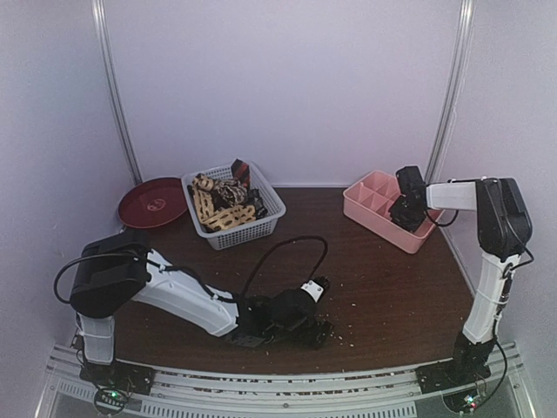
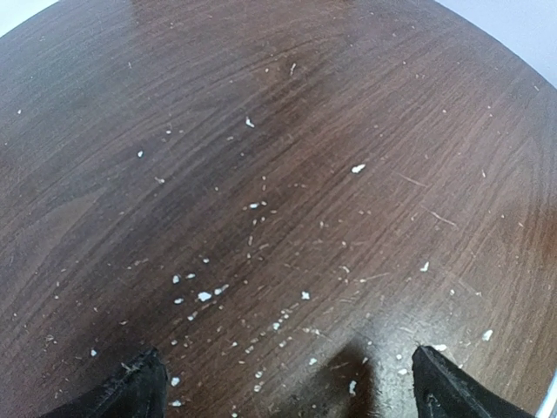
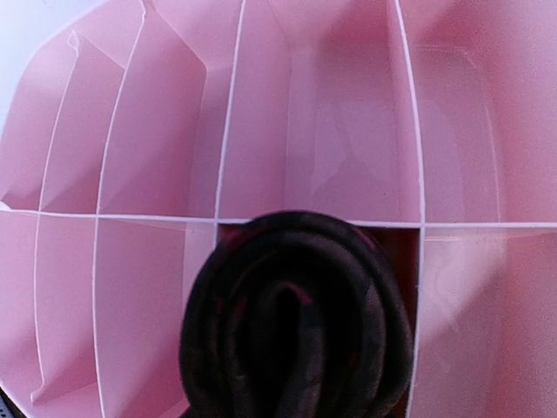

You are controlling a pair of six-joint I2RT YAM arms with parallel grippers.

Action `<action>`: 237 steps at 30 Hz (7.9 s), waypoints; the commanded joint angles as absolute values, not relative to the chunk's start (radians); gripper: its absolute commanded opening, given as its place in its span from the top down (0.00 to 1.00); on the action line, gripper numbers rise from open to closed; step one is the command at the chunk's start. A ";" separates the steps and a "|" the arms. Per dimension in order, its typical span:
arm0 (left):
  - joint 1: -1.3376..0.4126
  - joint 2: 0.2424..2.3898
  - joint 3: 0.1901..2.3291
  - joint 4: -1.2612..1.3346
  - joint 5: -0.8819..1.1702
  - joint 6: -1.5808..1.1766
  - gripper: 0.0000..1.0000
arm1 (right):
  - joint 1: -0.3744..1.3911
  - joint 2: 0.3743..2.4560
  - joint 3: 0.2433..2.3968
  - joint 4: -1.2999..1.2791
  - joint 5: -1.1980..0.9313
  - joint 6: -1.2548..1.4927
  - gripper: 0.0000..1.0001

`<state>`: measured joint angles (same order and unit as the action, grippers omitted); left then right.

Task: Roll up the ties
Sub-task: Place the tie in the storage box, then reset both arms

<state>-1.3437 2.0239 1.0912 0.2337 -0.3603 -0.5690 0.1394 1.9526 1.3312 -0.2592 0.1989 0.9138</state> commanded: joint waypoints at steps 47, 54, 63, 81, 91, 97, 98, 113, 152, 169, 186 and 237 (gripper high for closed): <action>-1.356 2.012 1.120 0.227 -0.399 -0.588 0.02 | 0.123 1.950 1.425 -0.556 0.244 0.887 0.45; -1.356 2.013 1.117 0.227 -0.399 -0.591 0.02 | 0.122 1.949 1.421 -0.556 0.245 0.883 0.47; -1.356 2.013 1.111 0.227 -0.400 -0.599 0.02 | 0.123 1.942 1.415 -0.574 0.272 0.874 0.45; -1.356 2.013 1.111 0.227 -0.403 -0.603 0.02 | 0.127 1.927 1.406 -0.594 0.294 0.863 0.46; -1.356 2.012 1.108 0.226 -0.408 -0.606 0.02 | 0.129 1.926 1.404 -0.596 0.300 0.856 0.46; -1.356 2.008 1.108 0.223 -0.413 -0.602 0.02 | 0.129 1.914 1.400 -0.606 0.310 0.861 0.46; -1.356 2.007 1.108 0.222 -0.413 -0.602 0.02 | 0.129 1.912 1.401 -0.609 0.310 0.861 0.45; -1.356 2.005 1.106 0.224 -0.410 -0.600 0.02 | 0.132 1.940 1.354 -0.574 0.300 0.842 0.52; -1.363 1.990 1.083 0.234 -0.428 -0.608 0.02 | 0.135 1.863 1.432 -0.687 0.359 0.802 0.38; -1.363 1.991 1.074 0.238 -0.440 -0.615 0.02 | 0.135 1.841 1.522 -0.695 0.413 0.764 0.38; -1.364 1.997 1.081 0.216 -0.468 -0.605 0.02 | 0.105 1.872 1.458 -0.530 0.473 0.701 0.66; -1.282 1.876 1.139 0.100 -0.458 -0.563 0.02 | 0.093 1.617 1.239 -0.433 0.237 0.642 0.70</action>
<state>-1.3308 1.9732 1.1404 0.0933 -0.4862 -0.5812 0.0681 1.7309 1.3064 -0.4213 0.2787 0.6514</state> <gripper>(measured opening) 0.983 0.278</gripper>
